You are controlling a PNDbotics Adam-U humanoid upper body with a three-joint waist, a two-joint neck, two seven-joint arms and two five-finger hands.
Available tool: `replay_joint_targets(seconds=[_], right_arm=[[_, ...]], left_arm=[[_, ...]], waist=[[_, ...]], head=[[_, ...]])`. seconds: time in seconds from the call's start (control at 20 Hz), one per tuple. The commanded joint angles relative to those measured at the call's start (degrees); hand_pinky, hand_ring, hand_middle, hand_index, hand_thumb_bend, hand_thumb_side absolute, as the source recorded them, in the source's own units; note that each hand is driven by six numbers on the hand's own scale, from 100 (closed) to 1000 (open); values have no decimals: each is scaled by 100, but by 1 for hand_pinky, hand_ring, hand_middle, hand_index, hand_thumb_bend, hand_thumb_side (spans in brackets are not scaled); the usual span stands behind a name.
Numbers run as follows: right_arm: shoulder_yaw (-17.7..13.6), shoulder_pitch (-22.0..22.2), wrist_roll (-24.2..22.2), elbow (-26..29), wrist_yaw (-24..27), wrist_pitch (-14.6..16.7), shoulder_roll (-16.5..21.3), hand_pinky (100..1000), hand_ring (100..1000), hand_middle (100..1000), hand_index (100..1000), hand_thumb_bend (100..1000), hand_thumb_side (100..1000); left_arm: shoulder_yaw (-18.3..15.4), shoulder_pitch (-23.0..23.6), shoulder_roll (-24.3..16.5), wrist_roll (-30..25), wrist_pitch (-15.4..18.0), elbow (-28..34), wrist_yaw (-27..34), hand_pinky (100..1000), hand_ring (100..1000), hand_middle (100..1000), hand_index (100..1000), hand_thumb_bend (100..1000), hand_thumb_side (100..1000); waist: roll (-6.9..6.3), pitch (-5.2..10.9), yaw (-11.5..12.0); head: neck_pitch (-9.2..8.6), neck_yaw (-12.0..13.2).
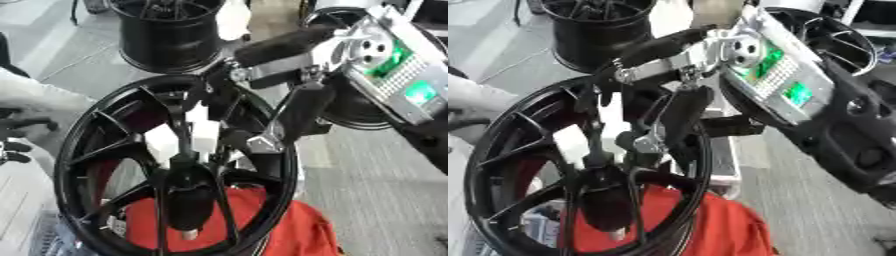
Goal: Pull the pin out of the wheel hub.
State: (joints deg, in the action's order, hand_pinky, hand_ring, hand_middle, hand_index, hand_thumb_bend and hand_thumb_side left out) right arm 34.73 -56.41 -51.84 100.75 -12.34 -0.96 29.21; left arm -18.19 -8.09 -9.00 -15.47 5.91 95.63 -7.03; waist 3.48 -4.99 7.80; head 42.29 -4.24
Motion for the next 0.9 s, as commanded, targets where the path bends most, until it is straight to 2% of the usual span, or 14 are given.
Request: replay_joint_targets(seconds=[0.05, 0.5, 0.9], right_arm=[[120, -169, -13, -252, -332, 219, -186, 824, 928, 935, 950, 125, 283], [114, -250, -13, -945, -1107, 752, -700, 876, 942, 930, 951, 147, 290], [121, -233, -13, -1329, -1394, 971, -862, 872, 930, 913, 946, 145, 299]], left_arm=[[23, -60, -112, -22, 10, 100, -16, 535, 588, 632, 820, 100, 722], [35, -89, -96, -31, 17, 105, -1, 535, 588, 632, 820, 100, 722], [39, -102, -93, -37, 19, 105, -4, 535, 588, 632, 821, 100, 723]], waist=[[-35, 46, 11], [-55, 17, 61], [-53, 4, 80]], head=[[-20, -29], [-56, -66], [-66, -74]])
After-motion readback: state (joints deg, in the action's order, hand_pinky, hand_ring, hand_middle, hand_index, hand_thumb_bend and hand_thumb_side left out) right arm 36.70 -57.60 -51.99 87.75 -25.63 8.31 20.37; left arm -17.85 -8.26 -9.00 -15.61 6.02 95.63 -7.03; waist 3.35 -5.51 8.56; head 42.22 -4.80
